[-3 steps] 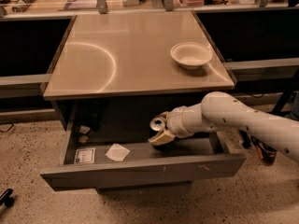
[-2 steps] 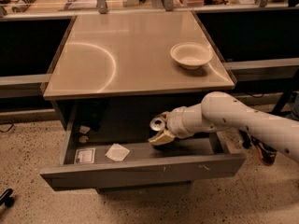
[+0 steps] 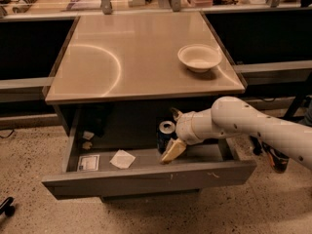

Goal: Place pepsi can into top drawer

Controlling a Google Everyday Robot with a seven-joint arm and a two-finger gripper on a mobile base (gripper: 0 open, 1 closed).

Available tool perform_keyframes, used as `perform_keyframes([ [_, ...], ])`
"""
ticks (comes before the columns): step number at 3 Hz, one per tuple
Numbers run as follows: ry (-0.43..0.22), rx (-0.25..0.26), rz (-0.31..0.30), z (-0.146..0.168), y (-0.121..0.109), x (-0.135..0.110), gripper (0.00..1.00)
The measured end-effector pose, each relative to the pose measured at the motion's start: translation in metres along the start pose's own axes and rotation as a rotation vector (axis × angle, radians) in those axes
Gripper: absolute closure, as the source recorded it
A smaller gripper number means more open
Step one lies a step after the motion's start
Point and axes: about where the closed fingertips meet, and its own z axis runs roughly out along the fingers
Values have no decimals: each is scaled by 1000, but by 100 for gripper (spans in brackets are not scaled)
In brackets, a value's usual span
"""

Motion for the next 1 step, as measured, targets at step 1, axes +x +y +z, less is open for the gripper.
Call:
perform_keyframes([
  [1, 0, 0, 0, 0, 0, 0, 0],
])
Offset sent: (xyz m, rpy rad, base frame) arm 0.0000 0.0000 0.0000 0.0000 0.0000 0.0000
